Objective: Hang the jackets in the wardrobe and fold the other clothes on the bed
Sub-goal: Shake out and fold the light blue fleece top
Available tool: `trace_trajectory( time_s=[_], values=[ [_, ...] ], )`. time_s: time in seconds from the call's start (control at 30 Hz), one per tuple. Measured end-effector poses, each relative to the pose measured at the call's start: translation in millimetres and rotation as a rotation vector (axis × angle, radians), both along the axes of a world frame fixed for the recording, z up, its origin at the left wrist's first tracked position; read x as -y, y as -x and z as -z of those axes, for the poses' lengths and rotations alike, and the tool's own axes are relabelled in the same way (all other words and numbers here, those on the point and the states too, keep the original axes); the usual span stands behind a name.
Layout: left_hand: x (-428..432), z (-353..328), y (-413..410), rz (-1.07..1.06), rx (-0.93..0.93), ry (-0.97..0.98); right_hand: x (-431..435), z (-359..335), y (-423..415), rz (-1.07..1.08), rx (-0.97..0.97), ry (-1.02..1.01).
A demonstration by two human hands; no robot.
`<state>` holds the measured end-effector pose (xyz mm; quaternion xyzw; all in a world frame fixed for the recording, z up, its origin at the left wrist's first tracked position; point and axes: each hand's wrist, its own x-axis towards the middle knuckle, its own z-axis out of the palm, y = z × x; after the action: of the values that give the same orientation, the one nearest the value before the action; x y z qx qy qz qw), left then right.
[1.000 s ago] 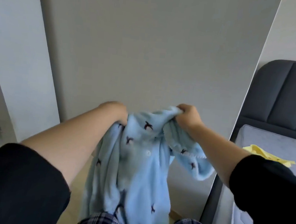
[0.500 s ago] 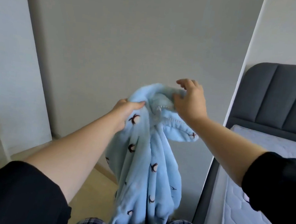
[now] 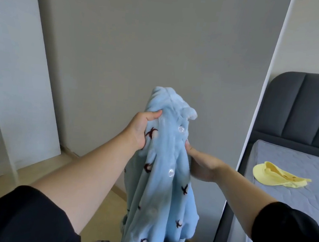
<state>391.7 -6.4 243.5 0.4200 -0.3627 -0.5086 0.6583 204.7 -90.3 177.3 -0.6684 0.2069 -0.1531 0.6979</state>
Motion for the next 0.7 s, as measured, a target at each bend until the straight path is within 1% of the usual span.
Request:
trace_trajectory(
  time_s=[0.07,0.1,0.13,0.17,0.23,0.27,0.3,0.33,0.37,0.43,0.47,0.5,0.53,0.57,0.6,0.63,0.67,0.7],
  values=[
    [-1.3,-2.4,-4.7,0.023,0.048,-0.036,0.2,-2.4,-3.3,-0.052,-0.002,-0.012],
    [-1.7,-4.3,-7.8,0.003,0.102,-0.047,0.8,-6.4,-4.0,-0.027,-0.011,0.023],
    [-1.5,-6.4,-12.0,-0.057,0.195,-0.047,4.1,-11.2,-3.7,0.067,-0.031,0.098],
    [-1.2,-8.3,-17.7,-0.147,0.339,-0.043,8.5,-17.6,-2.9,0.218,-0.067,0.209],
    [-0.2,-12.8,-31.7,-0.304,0.753,-0.080,14.3,-36.6,-0.8,0.548,-0.173,0.485],
    [0.2,-16.2,-37.7,-0.348,0.926,-0.103,17.8,-46.6,0.2,0.667,-0.210,0.599],
    [0.2,-21.1,-41.4,-0.369,1.001,-0.097,20.7,-56.1,0.1,0.751,-0.199,0.667],
    [-1.0,-28.1,-44.1,-0.406,0.997,-0.058,21.7,-66.4,-0.8,0.821,-0.145,0.682],
    [-2.3,-36.3,-46.8,-0.474,0.903,0.013,22.7,-76.4,-1.9,0.904,-0.063,0.666],
    [-3.5,-50.8,-54.9,-0.579,0.565,0.210,27.1,-94.0,-3.0,1.058,0.145,0.585],
    [-6.0,-55.2,-59.0,-0.542,0.457,0.256,28.9,-101.1,-2.3,1.076,0.197,0.550],
    [-10.1,-55.5,-63.6,-0.443,0.466,0.215,29.1,-106.3,-0.1,1.036,0.174,0.523],
    [-14.1,-50.9,-67.9,-0.287,0.556,0.086,29.0,-109.4,3.1,0.941,0.086,0.494],
    [-19.1,-43.7,-70.5,-0.101,0.680,-0.084,28.7,-110.1,7.6,0.818,-0.040,0.483],
    [-22.5,-35.4,-72.9,0.043,0.773,-0.218,27.8,-110.1,12.2,0.704,-0.173,0.507],
    [-22.8,-28.3,-76.4,0.096,0.805,-0.279,26.2,-110.0,16.3,0.620,-0.278,0.543],
    [-21.1,-22.9,-78.6,0.070,0.774,-0.276,24.7,-110.6,19.3,0.561,-0.346,0.551],
    [-19.9,-19.2,-80.2,0.011,0.698,-0.244,24.0,-112.1,20.5,0.510,-0.373,0.516]
  ],
)
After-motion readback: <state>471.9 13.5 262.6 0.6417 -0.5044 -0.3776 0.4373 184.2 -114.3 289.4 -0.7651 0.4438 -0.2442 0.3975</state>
